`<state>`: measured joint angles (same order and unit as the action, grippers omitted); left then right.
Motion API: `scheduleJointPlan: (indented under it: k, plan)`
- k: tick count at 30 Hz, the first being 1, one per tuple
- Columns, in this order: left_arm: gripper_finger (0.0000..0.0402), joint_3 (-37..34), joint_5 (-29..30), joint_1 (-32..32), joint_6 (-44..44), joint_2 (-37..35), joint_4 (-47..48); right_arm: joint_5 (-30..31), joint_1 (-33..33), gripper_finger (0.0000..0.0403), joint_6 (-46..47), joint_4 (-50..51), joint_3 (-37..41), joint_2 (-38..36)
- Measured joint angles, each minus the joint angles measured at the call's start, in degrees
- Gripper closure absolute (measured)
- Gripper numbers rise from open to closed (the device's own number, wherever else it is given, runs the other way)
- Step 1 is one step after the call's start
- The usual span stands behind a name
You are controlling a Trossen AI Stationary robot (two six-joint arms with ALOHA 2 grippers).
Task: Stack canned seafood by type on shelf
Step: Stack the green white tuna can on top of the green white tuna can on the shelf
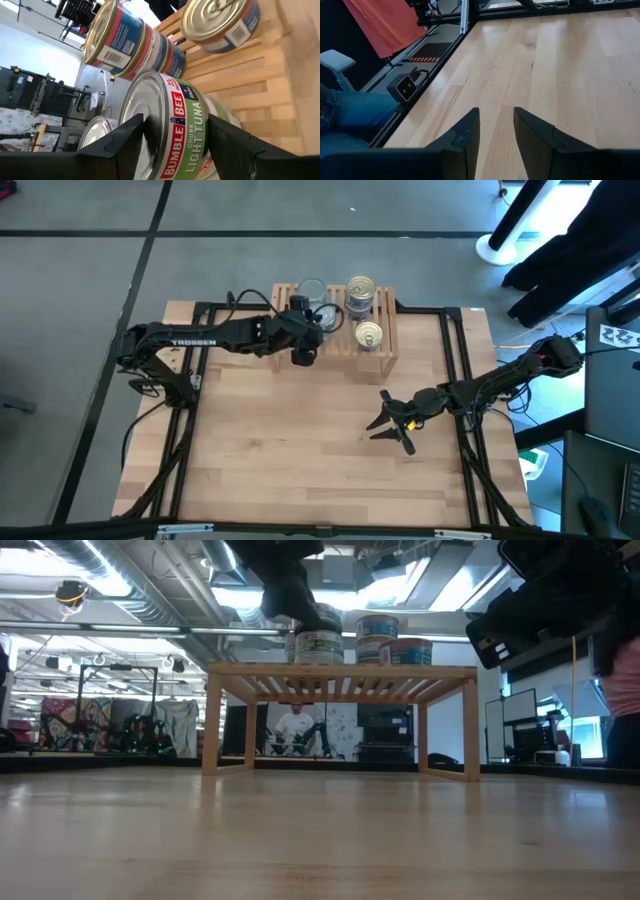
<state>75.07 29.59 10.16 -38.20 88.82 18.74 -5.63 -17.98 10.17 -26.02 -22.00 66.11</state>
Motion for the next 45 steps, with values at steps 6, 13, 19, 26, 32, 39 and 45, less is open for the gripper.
scheduleJointPlan:
  k: [6, 13, 19, 26, 32, 39, 45]
  plan:
    - [0.0196, -0.01, 0.06, -0.82, 0.0, 0.0, -0.37, 0.0, 0.0, 0.0283, 0.0, -0.02, 0.0, 0.0]
    - [0.0196, -0.02, 4.72, -1.1, -1.39, 0.24, -0.55, -0.01, 0.0, 0.0283, 0.0, 0.0, 0.0, 0.0]
    - [0.0167, -0.02, 6.85, -1.29, 0.14, 0.31, -0.53, 0.0, 0.0, 0.0283, 0.0, 0.0, 0.0, 0.0]
    - [0.0136, -0.03, 7.05, -1.26, 0.41, 0.31, 0.06, -0.01, 0.0, 0.0283, 0.0, 0.0, 0.0, 0.0]
    - [0.0138, -0.07, 7.34, -3.11, -0.17, 0.31, 0.35, 0.0, 0.0, 0.0283, 0.0, 0.0, 0.0, 0.0]
    - [0.0137, -0.07, 7.1, -4.75, -3.24, 0.31, -0.14, 0.0, 0.0, 0.0283, 0.0, 0.0, 0.0, 0.0]
    - [0.014, -0.07, 7.06, -2.76, -2.43, 0.31, -3.48, -0.01, 0.0, 0.0283, 0.0, 0.0, 0.0, 0.0]
